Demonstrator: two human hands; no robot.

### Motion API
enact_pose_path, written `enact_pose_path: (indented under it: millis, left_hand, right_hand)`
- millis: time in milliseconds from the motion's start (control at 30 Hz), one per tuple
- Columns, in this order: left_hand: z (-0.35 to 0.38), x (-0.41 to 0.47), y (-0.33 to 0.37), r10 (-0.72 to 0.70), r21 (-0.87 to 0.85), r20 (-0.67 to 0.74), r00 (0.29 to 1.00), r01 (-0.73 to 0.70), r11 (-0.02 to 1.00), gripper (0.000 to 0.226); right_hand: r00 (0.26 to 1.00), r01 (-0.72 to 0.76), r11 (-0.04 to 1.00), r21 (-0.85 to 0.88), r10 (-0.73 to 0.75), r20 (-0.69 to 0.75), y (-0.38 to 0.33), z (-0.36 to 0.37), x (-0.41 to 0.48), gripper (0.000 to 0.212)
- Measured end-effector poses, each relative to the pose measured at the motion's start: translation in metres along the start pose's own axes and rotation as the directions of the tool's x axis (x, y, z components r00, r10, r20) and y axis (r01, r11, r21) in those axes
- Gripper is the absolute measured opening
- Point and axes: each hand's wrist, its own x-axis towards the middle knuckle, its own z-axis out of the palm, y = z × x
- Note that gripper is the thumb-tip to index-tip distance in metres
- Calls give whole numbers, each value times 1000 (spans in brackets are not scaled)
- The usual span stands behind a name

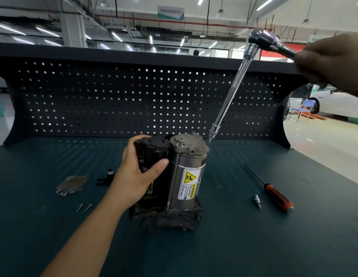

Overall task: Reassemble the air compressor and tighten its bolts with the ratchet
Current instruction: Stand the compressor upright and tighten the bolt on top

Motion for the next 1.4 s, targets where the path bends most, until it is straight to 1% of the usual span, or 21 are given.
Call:
enact_pose_path:
  millis: [100, 200, 267, 333, 433, 500, 567, 733, 933, 1100, 1300, 1400]
  left_hand:
    - [0, 0, 1, -7, 8, 1, 1000, 7, 1000, 50]
    - [0, 0, 2, -6, 15, 15, 1000, 6, 1000, 49]
    - [0, 0, 3, -4, 19, 18, 1000, 4, 1000, 48]
    - [0, 0, 3, -3, 19, 14, 1000, 3, 1000, 48]
    - [0, 0, 4, -8, 21, 12, 1000, 8, 1000, 48]
    - [0, -1, 4, -9, 19, 12, 1000, 8, 1000, 48]
    - [0, 0, 4, -7, 18, 12, 1000, 7, 1000, 47]
    - [-1, 0, 4, -8, 23, 18, 1000, 8, 1000, 46]
    - [-1, 0, 3, -10, 11, 18, 1000, 9, 1000, 48]
    - [-1, 1, 3, -5, 13, 21, 1000, 5, 1000, 47]
    - [0, 1, 2, 5, 2, 20, 1000, -5, 1000, 50]
    - [0, 1, 2, 3, 2, 19, 1000, -3, 1000, 51]
  right_hand:
    - [1000, -15, 995, 95, 13, 20, -7, -5, 10, 51]
    - [998, -64, 981, 181, 67, -11, -15, -16, 18, 59]
    - [997, -57, 973, 224, 67, -34, -17, -22, 23, 62]
    - [999, -37, 967, 254, 44, -22, -24, -26, 28, 63]
    - [998, -12, 972, 233, -4, 70, -43, -26, 32, 63]
    - [992, 44, 981, 187, -65, 106, -55, -22, 31, 54]
    - [986, 110, 985, 134, -125, 112, -63, -17, 30, 43]
    - [980, 148, 984, 97, -159, 122, -76, -14, 29, 40]
    - [971, 126, 979, 161, -154, 180, -81, -11, 31, 52]
    - [974, 111, 972, 206, -148, 171, -78, -10, 36, 47]
    - [960, 54, 966, 254, -120, 252, -84, -12, 35, 71]
    - [954, 45, 965, 260, -119, 275, -84, -12, 36, 73]
